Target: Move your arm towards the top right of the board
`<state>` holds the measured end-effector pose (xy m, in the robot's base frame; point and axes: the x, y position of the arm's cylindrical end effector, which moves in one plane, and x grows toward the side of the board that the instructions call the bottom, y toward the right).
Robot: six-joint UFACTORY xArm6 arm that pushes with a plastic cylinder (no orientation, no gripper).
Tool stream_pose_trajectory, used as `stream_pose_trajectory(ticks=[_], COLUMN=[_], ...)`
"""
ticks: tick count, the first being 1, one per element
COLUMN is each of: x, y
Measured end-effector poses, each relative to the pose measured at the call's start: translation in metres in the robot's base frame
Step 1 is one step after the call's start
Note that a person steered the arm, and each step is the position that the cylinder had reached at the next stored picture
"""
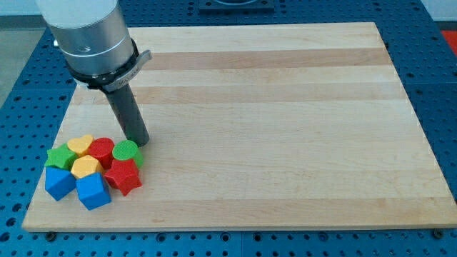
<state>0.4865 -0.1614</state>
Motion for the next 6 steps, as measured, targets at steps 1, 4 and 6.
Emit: stream_pose_trajectory(ticks=[1,4,6], x=[0.000,-0.028,-0.160], y=[0.000,0.018,0.202])
